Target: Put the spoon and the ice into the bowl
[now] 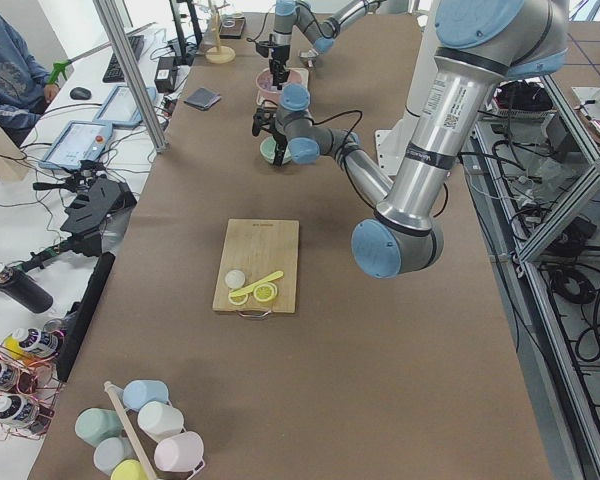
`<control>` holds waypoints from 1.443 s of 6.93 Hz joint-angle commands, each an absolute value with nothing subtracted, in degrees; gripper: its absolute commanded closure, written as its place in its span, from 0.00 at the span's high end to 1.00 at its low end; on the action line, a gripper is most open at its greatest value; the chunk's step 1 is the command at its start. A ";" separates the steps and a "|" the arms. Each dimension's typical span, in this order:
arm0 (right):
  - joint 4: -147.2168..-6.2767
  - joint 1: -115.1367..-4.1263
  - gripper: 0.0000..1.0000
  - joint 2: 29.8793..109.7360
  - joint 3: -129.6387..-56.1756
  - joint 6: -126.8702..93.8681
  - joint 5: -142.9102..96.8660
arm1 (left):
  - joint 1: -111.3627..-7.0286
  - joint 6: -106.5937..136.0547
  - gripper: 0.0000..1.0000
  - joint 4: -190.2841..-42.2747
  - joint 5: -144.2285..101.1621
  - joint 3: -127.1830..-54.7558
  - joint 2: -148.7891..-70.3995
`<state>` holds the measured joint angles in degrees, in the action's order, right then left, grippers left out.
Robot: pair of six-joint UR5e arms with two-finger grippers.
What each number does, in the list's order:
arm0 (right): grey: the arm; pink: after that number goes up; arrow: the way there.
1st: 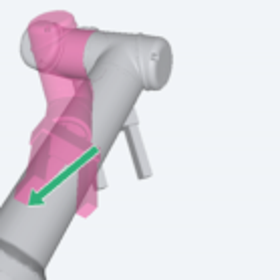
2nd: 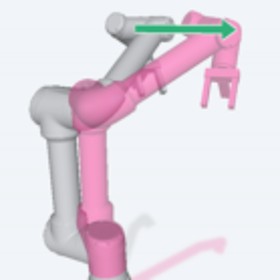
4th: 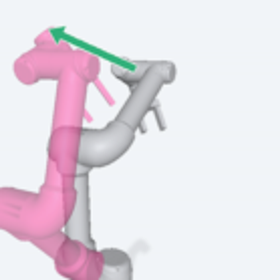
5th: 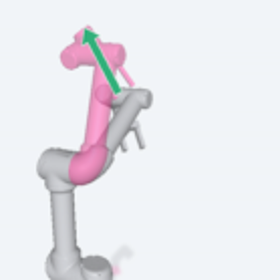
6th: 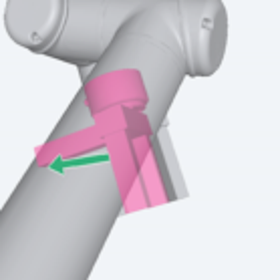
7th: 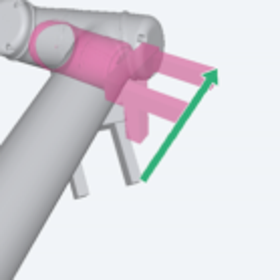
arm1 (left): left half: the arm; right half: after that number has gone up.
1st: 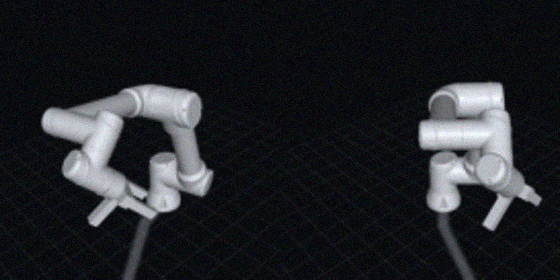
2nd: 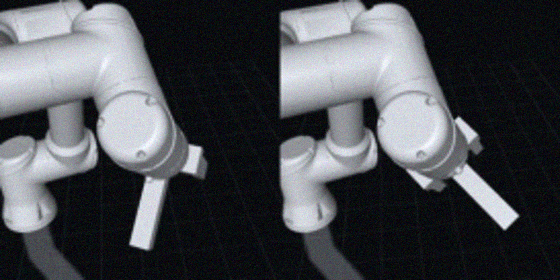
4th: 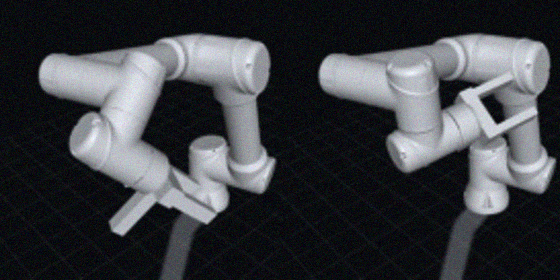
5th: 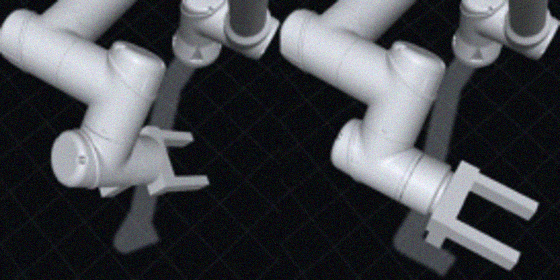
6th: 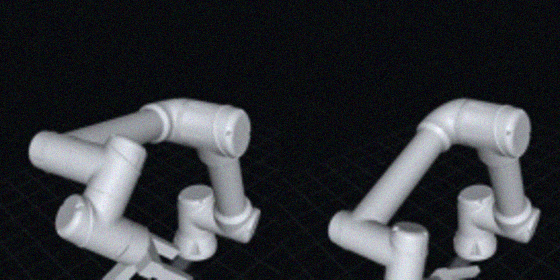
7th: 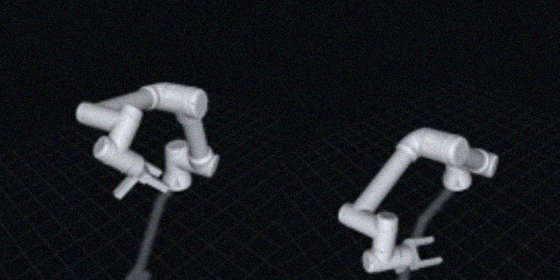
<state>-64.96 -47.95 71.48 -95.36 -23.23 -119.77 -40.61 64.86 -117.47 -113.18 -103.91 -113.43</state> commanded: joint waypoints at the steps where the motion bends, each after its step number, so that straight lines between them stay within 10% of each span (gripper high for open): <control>1: -64.95 -47.99 0.48 71.72 -95.10 -16.98 -118.75 | -40.61 64.95 0.98 -117.42 -112.24 -103.89 -113.47; 4: -64.95 -47.99 0.00 72.16 -95.54 -16.26 -118.74 | -40.61 64.95 0.98 -117.51 -111.88 -103.71 -113.38; 10: -65.83 -51.77 0.00 71.02 -101.58 -24.46 -125.51 | -46.90 64.78 0.98 -118.03 -118.69 -104.85 -110.77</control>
<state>-65.71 -51.09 71.53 -99.08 -19.43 -124.75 -43.69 65.30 -117.72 -114.49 -104.21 -112.74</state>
